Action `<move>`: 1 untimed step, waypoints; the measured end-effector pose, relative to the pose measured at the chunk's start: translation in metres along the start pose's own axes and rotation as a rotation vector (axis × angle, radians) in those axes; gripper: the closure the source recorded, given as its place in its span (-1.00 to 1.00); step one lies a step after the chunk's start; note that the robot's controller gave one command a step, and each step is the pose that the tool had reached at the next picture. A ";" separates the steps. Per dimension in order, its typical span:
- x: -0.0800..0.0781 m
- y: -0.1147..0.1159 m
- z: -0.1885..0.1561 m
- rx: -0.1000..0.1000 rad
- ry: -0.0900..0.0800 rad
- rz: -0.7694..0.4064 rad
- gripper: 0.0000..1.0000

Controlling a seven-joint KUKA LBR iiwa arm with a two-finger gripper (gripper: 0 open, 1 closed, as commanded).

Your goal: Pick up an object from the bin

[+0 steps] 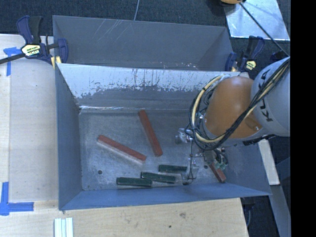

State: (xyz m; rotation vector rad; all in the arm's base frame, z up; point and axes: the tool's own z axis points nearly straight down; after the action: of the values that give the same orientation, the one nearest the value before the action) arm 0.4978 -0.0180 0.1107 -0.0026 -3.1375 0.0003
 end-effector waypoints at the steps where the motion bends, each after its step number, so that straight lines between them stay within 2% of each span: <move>1: 0.014 -0.025 0.037 0.001 -0.006 -0.062 1.00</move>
Offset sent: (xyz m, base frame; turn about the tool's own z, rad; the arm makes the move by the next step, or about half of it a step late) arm 0.0000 0.0000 0.0000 0.0000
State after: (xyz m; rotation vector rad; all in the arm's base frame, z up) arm 0.4835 -0.0427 0.0735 0.0948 -3.1423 0.0010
